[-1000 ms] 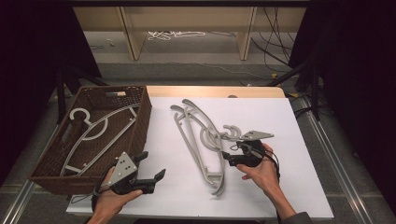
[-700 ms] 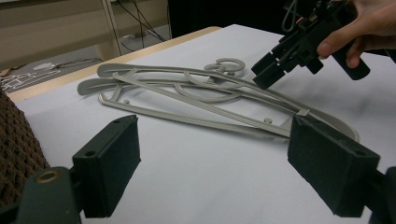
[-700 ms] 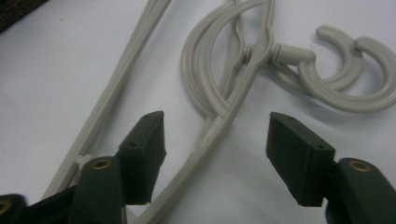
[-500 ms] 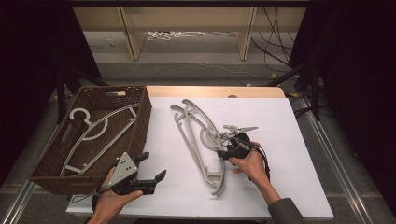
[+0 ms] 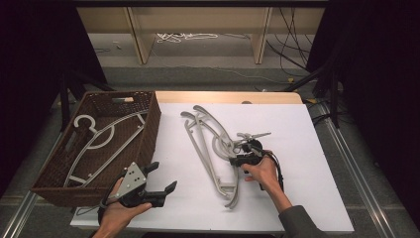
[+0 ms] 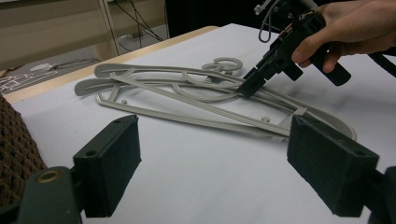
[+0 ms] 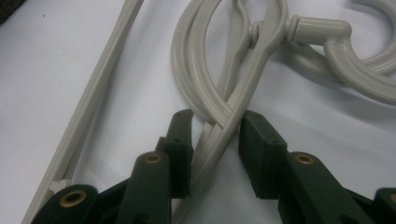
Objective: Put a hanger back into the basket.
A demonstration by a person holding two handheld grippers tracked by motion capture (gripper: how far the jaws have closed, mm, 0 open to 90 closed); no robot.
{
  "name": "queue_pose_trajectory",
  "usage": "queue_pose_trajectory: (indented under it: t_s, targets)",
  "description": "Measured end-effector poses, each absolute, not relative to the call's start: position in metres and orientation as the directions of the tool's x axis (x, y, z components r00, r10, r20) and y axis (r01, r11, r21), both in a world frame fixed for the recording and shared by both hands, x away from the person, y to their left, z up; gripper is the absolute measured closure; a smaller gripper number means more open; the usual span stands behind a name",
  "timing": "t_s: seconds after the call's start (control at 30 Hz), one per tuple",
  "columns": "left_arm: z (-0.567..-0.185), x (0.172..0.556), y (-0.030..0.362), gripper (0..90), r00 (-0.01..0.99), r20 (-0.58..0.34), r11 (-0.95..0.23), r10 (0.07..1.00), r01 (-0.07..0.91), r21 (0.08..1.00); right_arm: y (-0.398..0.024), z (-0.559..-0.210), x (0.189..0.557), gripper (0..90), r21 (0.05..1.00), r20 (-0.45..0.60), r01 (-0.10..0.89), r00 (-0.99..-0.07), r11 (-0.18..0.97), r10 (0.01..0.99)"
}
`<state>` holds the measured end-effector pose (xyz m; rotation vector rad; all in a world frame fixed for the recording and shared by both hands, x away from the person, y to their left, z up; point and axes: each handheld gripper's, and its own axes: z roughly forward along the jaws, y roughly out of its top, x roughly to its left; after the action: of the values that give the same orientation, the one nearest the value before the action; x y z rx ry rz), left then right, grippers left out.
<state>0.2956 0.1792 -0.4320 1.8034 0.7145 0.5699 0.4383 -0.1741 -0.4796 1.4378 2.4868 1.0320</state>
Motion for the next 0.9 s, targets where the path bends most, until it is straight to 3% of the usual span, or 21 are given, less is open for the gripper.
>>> queue_pose_trajectory:
  t_s: [0.37,0.57,0.9]
  targets:
    - [-0.432,0.296,0.179,17.3,0.712,0.038,-0.25,0.701,0.195,0.948,-0.174,-0.481,0.441,71.2,0.59,0.306,0.771,-0.488,0.239,0.817]
    - [-0.432,0.295,0.178,17.5,0.715,0.043,-0.257,0.698,0.194,0.947,-0.172,-0.472,0.437,74.9,0.636,0.377,0.765,-0.427,0.105,0.822]
    - [-0.432,0.295,0.178,17.6,0.715,0.033,-0.25,0.698,0.2,0.947,-0.167,-0.458,0.433,80.6,0.713,0.471,0.698,-0.413,-0.061,0.779]
